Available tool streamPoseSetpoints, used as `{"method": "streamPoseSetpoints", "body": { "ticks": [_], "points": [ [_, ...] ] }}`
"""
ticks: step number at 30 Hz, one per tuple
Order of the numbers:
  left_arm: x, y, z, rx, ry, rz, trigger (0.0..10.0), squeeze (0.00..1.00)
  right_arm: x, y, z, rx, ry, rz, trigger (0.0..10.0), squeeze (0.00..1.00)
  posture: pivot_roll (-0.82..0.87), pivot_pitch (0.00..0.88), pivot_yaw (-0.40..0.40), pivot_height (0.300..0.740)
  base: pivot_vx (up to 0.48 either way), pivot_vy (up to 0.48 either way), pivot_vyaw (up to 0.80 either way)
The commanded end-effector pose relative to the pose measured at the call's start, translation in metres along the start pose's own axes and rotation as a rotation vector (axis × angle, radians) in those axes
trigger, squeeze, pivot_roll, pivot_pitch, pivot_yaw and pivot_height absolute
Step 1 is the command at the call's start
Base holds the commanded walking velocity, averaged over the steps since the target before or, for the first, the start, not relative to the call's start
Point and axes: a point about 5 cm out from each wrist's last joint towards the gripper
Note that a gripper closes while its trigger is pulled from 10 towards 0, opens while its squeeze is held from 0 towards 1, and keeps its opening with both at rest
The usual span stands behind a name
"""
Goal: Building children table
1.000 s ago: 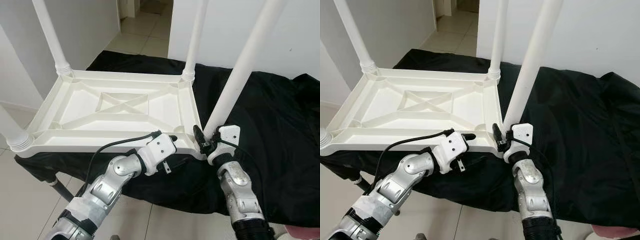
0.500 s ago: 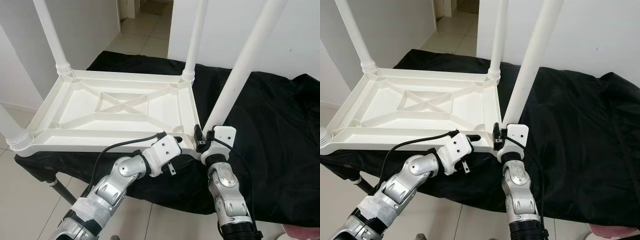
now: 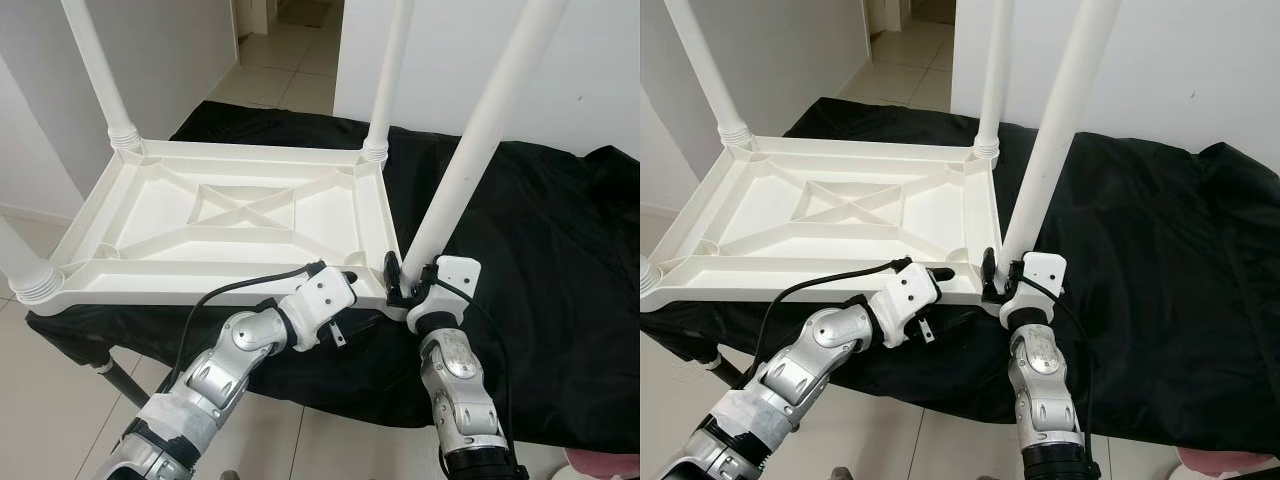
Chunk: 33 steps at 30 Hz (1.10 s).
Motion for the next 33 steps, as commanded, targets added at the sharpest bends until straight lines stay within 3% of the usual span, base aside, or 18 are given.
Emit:
{"method": "streamPoseSetpoints", "body": {
  "ticks": [1, 11, 18, 30, 31, 32, 33],
  "points": [
    [-0.003, -0.002, -0.006, -0.098, -0.029, 0.029, 10.0, 0.00, -0.004, -0.005, -0.002, 0.043, 0.005, -0.006, 10.0, 0.00, -0.06, 0.000, -0.031, 0.740, 0.000, 0.000, 0.00],
    [0.003, -0.002, -0.013, -0.192, -0.127, 0.004, 10.0, 0.00, 0.006, -0.010, -0.017, 0.238, -0.041, -0.092, 10.0, 0.00, -0.07, 0.000, 0.004, 0.740, 0.000, 0.000, 0.00],
    [0.004, -0.009, -0.008, -0.229, -0.081, 0.034, 10.0, 0.00, 0.007, -0.004, -0.035, 0.435, -0.102, -0.083, 10.0, 0.00, -0.05, 0.000, -0.005, 0.740, 0.000, 0.000, 0.00],
    [0.011, -0.007, -0.006, -0.227, -0.063, 0.019, 10.0, 0.00, 0.002, 0.011, -0.044, 0.613, -0.160, -0.029, 9.9, 0.00, -0.04, 0.000, -0.013, 0.740, 0.000, 0.000, 0.00],
    [0.012, -0.005, -0.007, -0.228, -0.064, 0.015, 10.0, 0.00, 0.000, 0.015, -0.043, 0.635, -0.170, -0.023, 4.0, 0.00, -0.04, 0.000, -0.013, 0.740, 0.000, 0.000, 0.00],
    [0.012, -0.005, -0.007, -0.228, -0.064, 0.015, 10.0, 0.00, 0.000, 0.015, -0.043, 0.635, -0.170, -0.023, 4.0, 0.00, -0.04, 0.000, -0.013, 0.740, 0.000, 0.000, 0.00],
    [0.012, -0.004, -0.007, -0.229, -0.064, 0.013, 10.0, 0.00, -0.002, 0.019, -0.043, 0.657, -0.171, -0.016, 1.0, 0.00, -0.04, 0.000, -0.012, 0.740, 0.000, 0.000, 0.00]
  ]
}}
Point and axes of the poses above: a point about 5 cm out from each wrist's last joint towards the gripper, its own y axis pointing out of the wrist towards the gripper, its own x axis along the axis of the wrist's last joint, z = x × y, and after that the axes turned 10 degrees about -y, right-handed
